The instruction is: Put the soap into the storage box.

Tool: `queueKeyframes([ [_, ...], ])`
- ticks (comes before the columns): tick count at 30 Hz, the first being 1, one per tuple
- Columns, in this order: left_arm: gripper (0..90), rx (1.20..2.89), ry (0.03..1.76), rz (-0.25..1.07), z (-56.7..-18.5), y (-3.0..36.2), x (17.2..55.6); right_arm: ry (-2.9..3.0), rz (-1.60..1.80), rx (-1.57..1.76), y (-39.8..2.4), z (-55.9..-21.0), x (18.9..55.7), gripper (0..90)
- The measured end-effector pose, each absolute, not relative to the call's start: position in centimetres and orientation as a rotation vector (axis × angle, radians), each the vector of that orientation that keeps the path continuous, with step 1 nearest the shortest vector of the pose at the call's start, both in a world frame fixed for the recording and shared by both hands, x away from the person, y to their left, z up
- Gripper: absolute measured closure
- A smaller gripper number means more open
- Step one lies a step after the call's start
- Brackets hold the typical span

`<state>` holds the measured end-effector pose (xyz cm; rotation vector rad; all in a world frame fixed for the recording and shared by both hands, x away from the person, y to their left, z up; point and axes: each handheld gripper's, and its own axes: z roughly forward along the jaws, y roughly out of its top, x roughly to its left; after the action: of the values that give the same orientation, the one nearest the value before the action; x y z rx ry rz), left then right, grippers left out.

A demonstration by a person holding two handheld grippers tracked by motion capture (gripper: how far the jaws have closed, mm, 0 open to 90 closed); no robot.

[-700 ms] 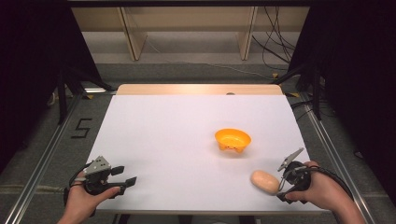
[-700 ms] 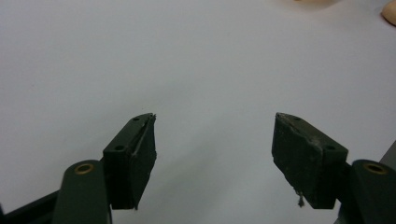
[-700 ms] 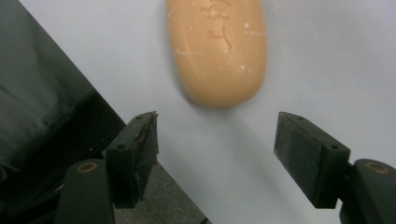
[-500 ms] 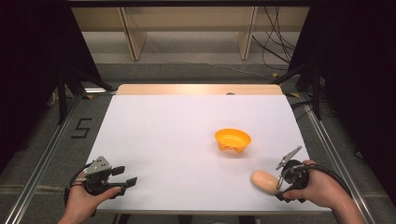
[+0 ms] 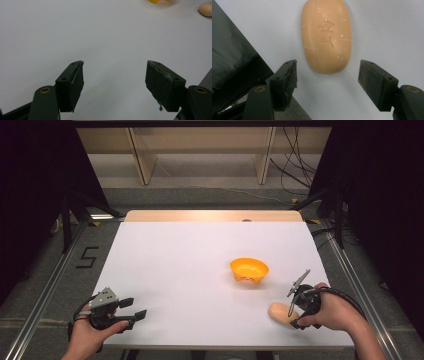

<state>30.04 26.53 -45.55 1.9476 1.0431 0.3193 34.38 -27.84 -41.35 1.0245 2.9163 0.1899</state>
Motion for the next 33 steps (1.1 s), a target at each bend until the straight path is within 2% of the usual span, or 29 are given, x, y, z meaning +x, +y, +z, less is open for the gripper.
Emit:
queueKeyframes([
  [17, 31.1, 1.931, 1.043, 0.309, -45.4, 26.5, 30.0, 2.993, 0.121, 0.908, -26.4, -42.2, 35.9, 30.5],
  [33, 31.1, 1.939, 1.039, 0.299, -45.4, 26.7, 30.1, 3.019, 0.116, 0.964, -25.3, -43.8, 36.9, 27.1],
])
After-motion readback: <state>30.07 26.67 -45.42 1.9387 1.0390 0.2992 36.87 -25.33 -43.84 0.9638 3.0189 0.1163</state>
